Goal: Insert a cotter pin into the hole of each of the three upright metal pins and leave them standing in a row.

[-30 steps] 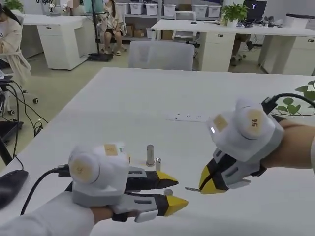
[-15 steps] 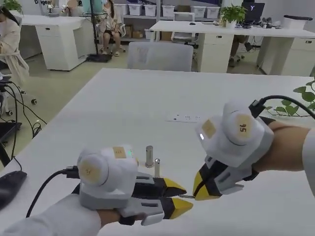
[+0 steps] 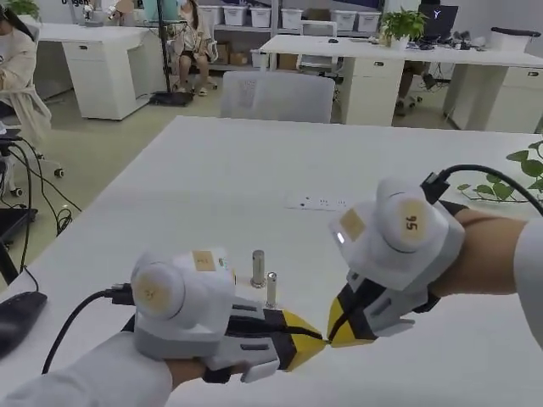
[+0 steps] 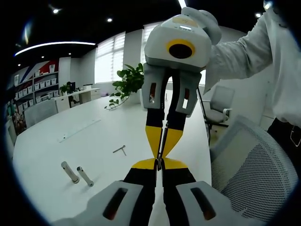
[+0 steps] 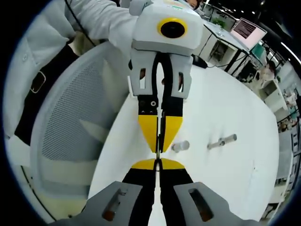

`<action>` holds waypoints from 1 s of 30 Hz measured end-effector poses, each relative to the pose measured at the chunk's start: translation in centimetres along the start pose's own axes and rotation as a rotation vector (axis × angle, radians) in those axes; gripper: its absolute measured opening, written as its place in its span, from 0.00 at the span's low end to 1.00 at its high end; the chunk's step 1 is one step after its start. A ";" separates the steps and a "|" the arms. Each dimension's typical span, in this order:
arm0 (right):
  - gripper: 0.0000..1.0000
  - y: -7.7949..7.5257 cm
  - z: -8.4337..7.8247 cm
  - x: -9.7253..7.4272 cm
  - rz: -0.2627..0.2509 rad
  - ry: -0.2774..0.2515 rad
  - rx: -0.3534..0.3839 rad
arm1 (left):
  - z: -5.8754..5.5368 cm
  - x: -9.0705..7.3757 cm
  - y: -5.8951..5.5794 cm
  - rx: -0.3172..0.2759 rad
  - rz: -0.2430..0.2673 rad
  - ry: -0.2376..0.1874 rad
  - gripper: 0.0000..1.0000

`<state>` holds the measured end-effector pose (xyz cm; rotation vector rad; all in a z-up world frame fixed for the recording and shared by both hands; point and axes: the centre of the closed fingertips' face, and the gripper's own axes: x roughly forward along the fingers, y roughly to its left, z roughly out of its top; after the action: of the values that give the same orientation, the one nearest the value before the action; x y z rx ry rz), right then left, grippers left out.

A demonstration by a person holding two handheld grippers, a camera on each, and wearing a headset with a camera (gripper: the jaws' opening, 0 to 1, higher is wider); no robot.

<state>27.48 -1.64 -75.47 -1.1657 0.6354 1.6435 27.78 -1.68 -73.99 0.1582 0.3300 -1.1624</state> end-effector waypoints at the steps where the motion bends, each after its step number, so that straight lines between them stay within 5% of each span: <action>1: 0.02 0.0 0.0 0.0 0.001 0.000 0.000 | 0.0 0.0 0.0 0.001 -0.001 0.001 0.02; 23: 0.10 0.1 -0.3 0.2 0.022 -0.032 0.047 | -0.2 -0.5 0.1 0.004 -0.029 -0.018 0.00; 30: 0.14 0.9 -0.6 0.0 0.094 -0.060 0.089 | -0.2 -0.8 -0.6 0.038 -0.060 -0.016 0.00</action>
<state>26.85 -2.47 -75.86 -1.0320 0.7274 1.7048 26.93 -1.19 -73.93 0.1726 0.3004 -1.2295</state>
